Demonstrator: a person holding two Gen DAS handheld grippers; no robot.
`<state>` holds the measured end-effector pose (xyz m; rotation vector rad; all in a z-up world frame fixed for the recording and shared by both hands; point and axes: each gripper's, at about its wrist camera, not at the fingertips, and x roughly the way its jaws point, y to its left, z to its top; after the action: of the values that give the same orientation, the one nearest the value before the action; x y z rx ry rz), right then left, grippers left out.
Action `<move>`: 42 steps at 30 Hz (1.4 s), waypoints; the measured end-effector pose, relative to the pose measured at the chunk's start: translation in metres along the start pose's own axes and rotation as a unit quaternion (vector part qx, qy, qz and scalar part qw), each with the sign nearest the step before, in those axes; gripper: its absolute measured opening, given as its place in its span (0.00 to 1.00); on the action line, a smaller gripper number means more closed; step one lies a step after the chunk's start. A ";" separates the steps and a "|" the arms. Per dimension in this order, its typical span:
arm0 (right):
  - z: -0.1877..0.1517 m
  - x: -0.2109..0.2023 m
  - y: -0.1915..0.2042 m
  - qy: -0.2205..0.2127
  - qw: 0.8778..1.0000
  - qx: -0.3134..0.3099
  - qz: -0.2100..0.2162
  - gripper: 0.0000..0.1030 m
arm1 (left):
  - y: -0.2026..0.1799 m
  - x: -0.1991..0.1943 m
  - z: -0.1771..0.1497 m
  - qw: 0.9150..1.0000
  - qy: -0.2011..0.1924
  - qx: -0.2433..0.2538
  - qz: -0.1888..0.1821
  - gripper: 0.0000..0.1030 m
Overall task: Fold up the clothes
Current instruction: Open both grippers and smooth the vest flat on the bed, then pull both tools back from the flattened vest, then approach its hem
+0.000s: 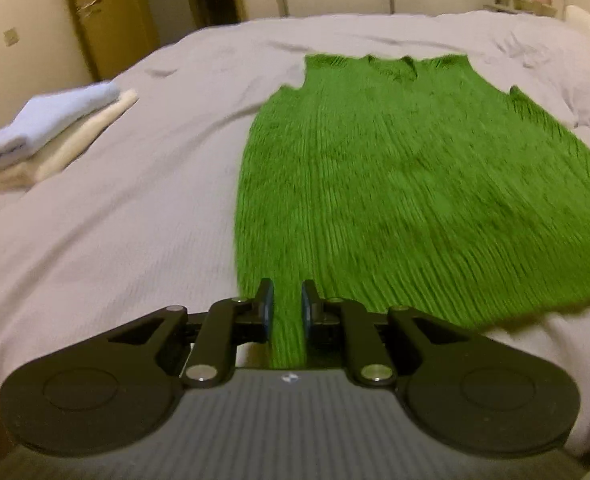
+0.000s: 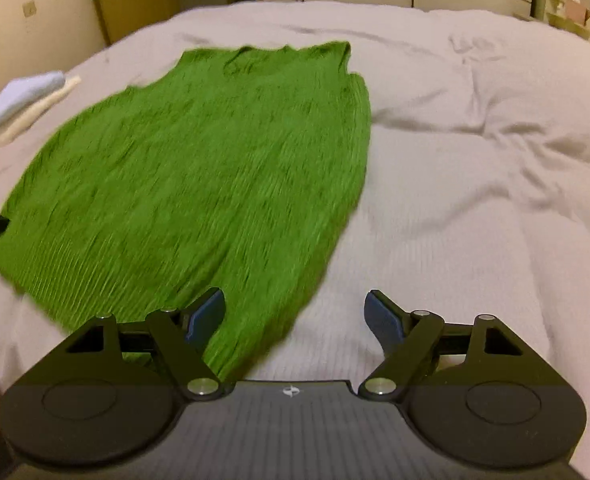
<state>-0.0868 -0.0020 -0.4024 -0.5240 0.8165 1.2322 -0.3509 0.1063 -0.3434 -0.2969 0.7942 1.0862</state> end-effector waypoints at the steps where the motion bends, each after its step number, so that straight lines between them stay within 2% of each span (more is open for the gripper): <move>1: -0.007 -0.005 0.003 0.003 1.000 -0.001 -0.006 0.77 | -0.002 -0.007 -0.004 1.000 0.011 -0.009 0.006 0.11; 2: -0.013 -0.011 0.005 0.007 1.000 0.004 -0.007 0.78 | -0.005 -0.014 -0.006 1.000 0.022 -0.013 0.014 0.13; 4: -0.026 -0.021 0.007 0.015 1.000 0.019 -0.008 0.81 | -0.014 -0.028 -0.010 0.998 0.046 -0.016 0.031 0.26; 7: -0.038 -0.041 0.010 0.018 0.998 0.057 -0.008 0.84 | -0.024 -0.053 -0.006 0.998 0.064 -0.020 0.020 0.28; 8: -0.039 -0.049 0.013 0.012 0.998 0.067 -0.014 0.84 | -0.028 -0.065 -0.004 0.998 0.055 -0.019 0.022 0.29; 10: -0.039 -0.071 0.021 -0.010 0.996 0.082 -0.018 0.86 | -0.032 -0.094 0.003 0.999 0.030 -0.020 0.026 0.41; 14: -0.033 -0.118 0.039 -0.067 0.994 0.087 -0.010 0.87 | -0.036 -0.136 0.009 0.999 0.005 -0.025 0.028 0.48; 17: -0.032 -0.143 0.053 -0.090 0.993 0.079 -0.014 0.88 | -0.039 -0.160 0.006 0.999 -0.007 -0.025 0.034 0.56; 18: -0.034 -0.149 0.058 -0.094 0.992 0.077 -0.015 0.94 | -0.040 -0.165 0.004 0.999 -0.007 -0.026 0.032 0.59; 19: -0.036 -0.155 0.062 -0.098 0.992 0.075 -0.017 1.00 | -0.040 -0.170 0.001 0.999 -0.007 -0.026 0.030 0.60; 33: -0.078 -0.197 0.075 -0.098 0.991 0.086 -0.035 1.00 | -0.056 -0.210 -0.034 1.000 -0.007 -0.019 0.004 0.70; 42: -0.079 -0.201 0.080 -0.098 0.991 0.081 -0.034 1.00 | -0.057 -0.210 -0.036 1.000 -0.004 -0.016 -0.004 0.74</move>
<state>-0.2069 -0.1622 -0.2883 -0.2924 0.7190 1.1245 -0.3643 -0.0821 -0.2295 -0.3226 0.7679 1.0939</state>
